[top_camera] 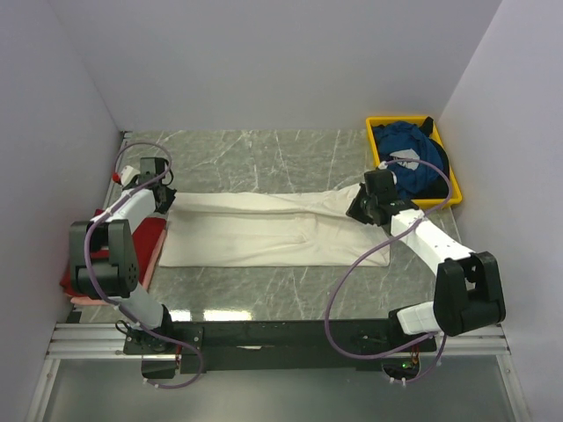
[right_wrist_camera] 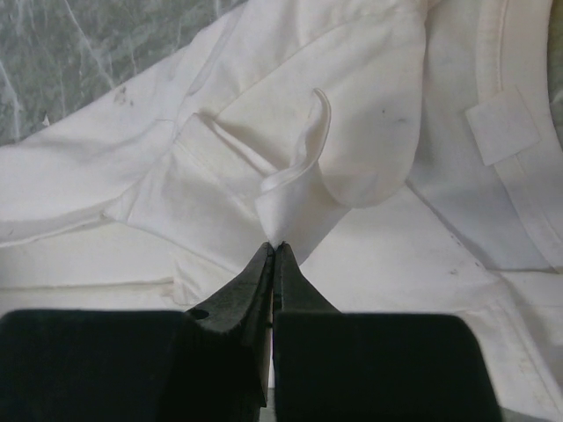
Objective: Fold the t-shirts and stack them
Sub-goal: Fold the tshirt
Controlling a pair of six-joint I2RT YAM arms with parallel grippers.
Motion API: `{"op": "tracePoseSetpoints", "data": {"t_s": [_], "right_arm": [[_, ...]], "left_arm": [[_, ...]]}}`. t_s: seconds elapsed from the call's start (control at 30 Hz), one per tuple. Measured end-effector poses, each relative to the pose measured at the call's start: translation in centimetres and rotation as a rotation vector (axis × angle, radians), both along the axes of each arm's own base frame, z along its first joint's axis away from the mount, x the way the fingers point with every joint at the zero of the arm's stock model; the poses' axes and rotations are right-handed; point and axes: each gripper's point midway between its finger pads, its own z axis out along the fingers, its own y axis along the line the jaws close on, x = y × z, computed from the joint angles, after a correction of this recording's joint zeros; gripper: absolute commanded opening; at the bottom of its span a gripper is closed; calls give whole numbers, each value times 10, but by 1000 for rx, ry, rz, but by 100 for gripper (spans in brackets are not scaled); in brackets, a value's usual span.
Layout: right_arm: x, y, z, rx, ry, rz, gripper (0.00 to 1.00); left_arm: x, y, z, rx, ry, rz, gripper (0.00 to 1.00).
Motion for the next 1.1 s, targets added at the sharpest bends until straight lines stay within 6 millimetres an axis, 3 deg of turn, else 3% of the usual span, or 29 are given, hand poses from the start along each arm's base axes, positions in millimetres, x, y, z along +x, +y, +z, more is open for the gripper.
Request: {"op": "tracePoseSetpoints", "data": {"t_s": [0.4,0.73,0.9,1.1], "right_arm": [[-21,0,-12,-12,21,13,0],[-33,1,-25,-16,41,29,0],[-40,4,-34,-4,57,44,0],[-40,7,-31,13,46,55,0]], "left_arm": [[-11,4,-5,-10,-3,25,1],[-24,3,-21,-12,29,26,1],[-24,3,-16,-11,4,26,1],[-22,4,-10,-9,-18,28,1]]}}
